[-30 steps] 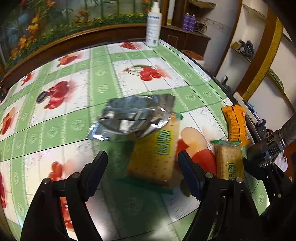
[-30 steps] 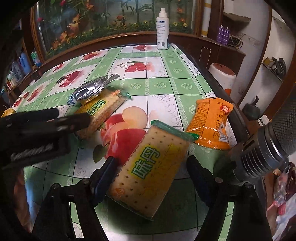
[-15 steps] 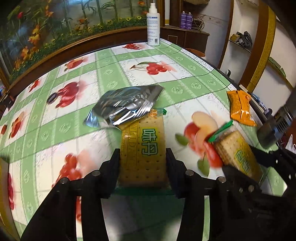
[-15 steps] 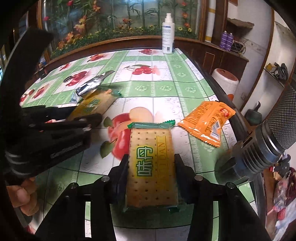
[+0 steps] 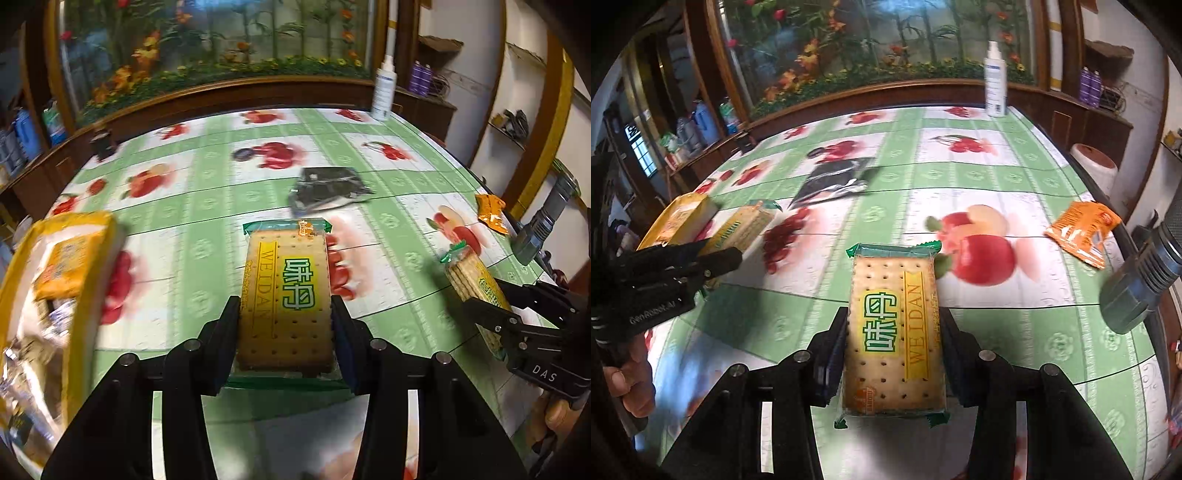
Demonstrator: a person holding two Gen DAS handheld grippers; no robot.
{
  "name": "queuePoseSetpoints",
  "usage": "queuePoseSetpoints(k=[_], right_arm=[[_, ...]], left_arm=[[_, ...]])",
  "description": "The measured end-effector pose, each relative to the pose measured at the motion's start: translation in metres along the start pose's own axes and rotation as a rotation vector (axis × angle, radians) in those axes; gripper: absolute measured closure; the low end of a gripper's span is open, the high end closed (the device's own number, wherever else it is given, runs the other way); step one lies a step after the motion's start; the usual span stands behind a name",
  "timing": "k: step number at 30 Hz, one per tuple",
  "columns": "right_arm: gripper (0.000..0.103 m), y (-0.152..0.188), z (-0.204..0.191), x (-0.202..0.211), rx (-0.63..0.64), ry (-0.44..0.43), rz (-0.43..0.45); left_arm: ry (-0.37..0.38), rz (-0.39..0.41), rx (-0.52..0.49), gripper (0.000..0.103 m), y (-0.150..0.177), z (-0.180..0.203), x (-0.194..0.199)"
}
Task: Organize snacks
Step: 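Carry both yellow WEIDAN cracker packs over the white tray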
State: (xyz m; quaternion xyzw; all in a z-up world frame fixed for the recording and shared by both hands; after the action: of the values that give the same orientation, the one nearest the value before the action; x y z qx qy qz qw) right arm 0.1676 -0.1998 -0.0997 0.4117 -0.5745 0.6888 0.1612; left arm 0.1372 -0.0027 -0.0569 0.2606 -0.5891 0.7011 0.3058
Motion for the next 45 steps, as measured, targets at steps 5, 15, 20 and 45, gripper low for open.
queuePoseSetpoints(k=[5,15,20,45], right_arm=[[0.056,-0.005,-0.042,0.003,0.059,-0.040,0.013],[0.056,-0.015,-0.102,0.008,0.155,-0.082,0.031],[0.056,-0.015,-0.121,0.007,0.184,-0.099,0.025],[0.056,-0.015,-0.164,0.005,0.265,-0.122,0.014]], left_arm=[[-0.090,0.051,0.037,0.058,0.008,-0.037,0.022],[-0.178,0.102,0.099,0.058,0.022,-0.085,0.050],[-0.191,0.116,0.114,0.058,0.027,-0.095,0.059],[-0.252,0.179,0.139,0.058,0.032,-0.123,0.086]])
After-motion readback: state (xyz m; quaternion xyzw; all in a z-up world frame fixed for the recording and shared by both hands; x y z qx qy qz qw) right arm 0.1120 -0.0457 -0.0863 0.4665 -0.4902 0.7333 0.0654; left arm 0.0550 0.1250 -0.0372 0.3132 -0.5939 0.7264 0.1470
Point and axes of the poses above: each gripper's, at about its wrist camera, not at the fingertips, and x roughly against the way its jaws point, z to its right, y to its underside, the point moved 4 cm from there along -x, roughly the way its jaws point, and after that the axes turned 11 degrees about x, right-handed, at the moved point
